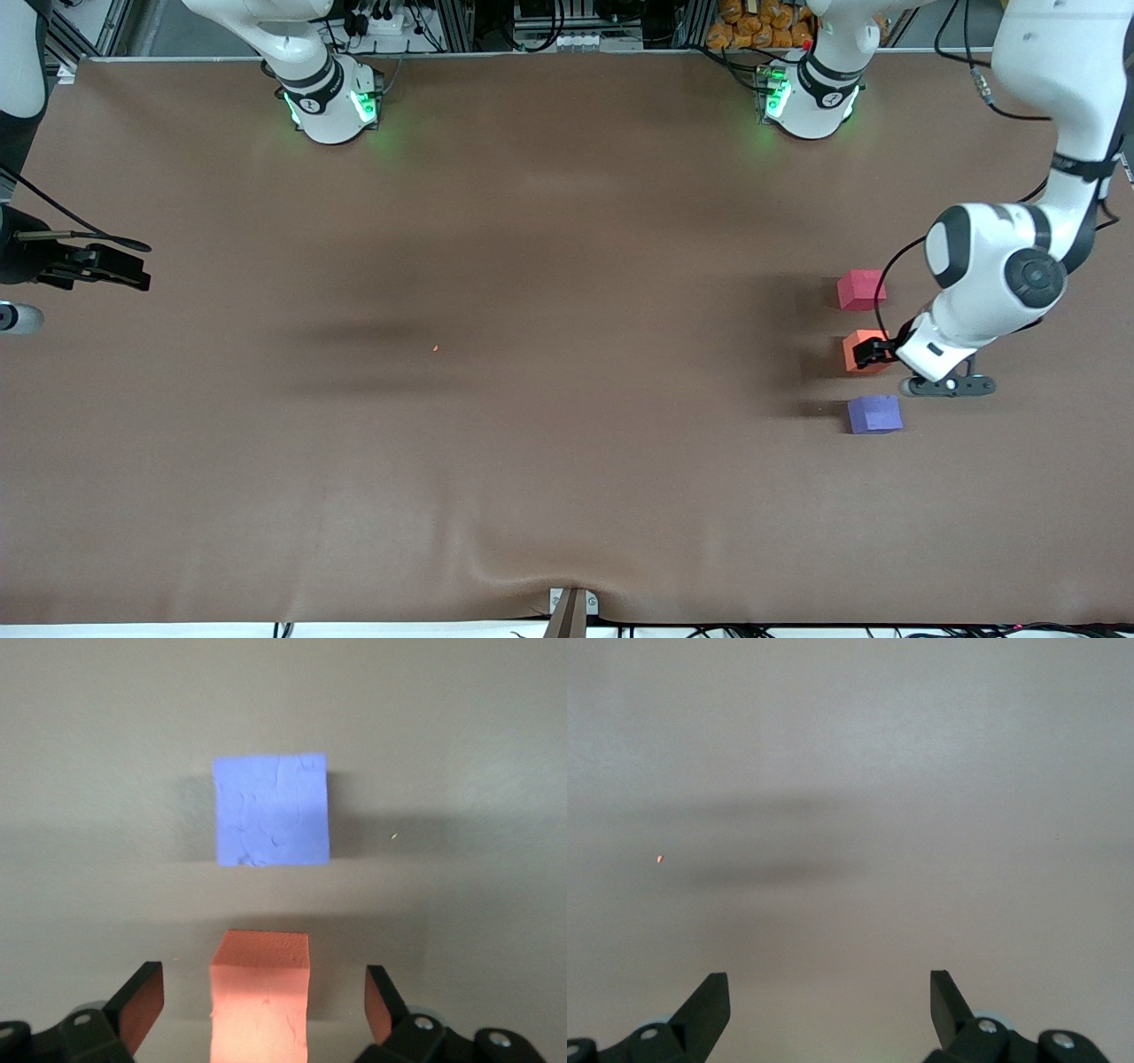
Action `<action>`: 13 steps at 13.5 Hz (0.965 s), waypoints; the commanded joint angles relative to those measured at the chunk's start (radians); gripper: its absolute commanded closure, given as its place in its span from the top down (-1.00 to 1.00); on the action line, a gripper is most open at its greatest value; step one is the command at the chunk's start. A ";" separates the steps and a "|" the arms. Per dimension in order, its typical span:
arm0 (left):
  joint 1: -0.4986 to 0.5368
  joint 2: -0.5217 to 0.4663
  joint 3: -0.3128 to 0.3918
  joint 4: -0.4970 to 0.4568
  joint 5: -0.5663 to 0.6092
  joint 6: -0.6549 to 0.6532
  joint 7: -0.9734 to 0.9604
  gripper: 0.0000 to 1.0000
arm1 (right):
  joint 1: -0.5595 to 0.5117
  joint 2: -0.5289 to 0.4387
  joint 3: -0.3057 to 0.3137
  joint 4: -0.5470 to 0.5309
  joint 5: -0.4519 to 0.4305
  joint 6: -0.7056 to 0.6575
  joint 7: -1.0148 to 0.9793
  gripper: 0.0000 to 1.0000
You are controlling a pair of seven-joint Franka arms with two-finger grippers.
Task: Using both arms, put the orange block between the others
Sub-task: 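Open the left gripper and lift it away from the cubes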
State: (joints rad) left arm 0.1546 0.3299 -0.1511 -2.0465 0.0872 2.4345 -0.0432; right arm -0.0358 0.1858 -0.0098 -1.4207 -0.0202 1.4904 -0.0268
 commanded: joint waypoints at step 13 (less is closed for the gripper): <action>0.017 -0.318 -0.150 0.242 0.006 -0.581 -0.127 1.00 | -0.006 -0.009 0.008 -0.001 -0.004 -0.005 0.011 1.00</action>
State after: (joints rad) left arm 0.1567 -0.0070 -0.2977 -1.9156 0.0872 1.9345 -0.1810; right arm -0.0349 0.1858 -0.0081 -1.4210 -0.0202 1.4900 -0.0268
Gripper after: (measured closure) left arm 0.000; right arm 0.000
